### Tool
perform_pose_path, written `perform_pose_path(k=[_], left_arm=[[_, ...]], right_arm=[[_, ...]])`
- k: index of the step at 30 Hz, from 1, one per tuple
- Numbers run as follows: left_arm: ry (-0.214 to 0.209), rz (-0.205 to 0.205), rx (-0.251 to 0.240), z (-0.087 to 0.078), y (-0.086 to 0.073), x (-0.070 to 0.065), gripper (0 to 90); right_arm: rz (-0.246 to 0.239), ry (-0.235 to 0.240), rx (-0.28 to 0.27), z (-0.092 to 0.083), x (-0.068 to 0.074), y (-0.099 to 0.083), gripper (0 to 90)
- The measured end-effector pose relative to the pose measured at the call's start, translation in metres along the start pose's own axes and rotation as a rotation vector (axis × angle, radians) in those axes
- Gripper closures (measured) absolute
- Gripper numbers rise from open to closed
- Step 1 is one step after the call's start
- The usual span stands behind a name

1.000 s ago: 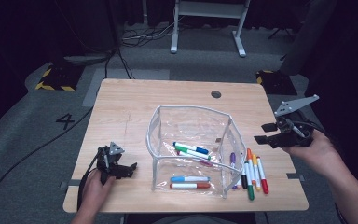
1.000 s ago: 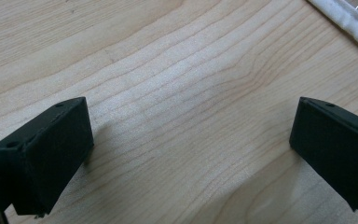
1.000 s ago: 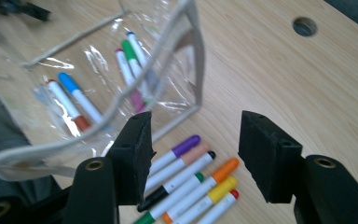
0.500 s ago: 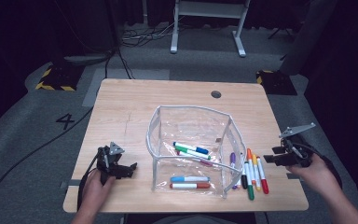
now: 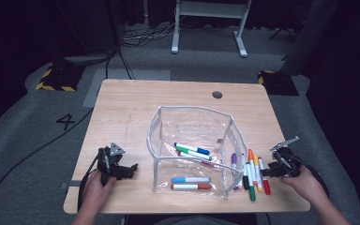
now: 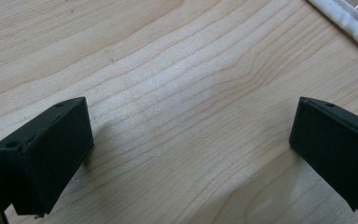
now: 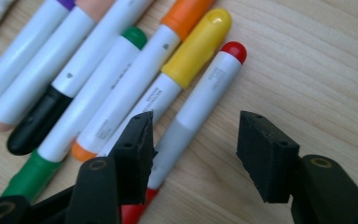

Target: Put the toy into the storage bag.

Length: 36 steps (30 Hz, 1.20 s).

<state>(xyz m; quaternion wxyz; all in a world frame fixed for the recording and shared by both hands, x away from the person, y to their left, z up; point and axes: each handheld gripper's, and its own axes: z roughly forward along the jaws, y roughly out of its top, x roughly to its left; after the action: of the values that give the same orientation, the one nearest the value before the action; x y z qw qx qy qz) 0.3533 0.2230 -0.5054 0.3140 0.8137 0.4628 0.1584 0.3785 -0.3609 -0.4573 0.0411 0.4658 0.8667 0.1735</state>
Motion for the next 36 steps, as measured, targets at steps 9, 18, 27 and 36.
perform_pose_path(k=[9,18,27,36], left_arm=[[-0.002,-0.001,0.001,0.0,0.0,0.0,0.0],[-0.001,0.0,0.001,0.0,0.0,0.0,0.0],[0.003,-0.002,0.002,0.0,0.0,-0.001,0.0],[0.003,-0.002,0.002,0.0,0.0,-0.001,0.0]], right_arm=[[0.084,-0.122,0.028,0.003,-0.008,-0.005,75.6],[0.126,-0.065,-0.013,-0.016,-0.013,-0.002,76.3],[0.044,-0.02,-0.119,-0.071,0.004,0.019,76.3],[-0.082,0.018,-0.209,-0.121,0.031,0.047,76.3]])
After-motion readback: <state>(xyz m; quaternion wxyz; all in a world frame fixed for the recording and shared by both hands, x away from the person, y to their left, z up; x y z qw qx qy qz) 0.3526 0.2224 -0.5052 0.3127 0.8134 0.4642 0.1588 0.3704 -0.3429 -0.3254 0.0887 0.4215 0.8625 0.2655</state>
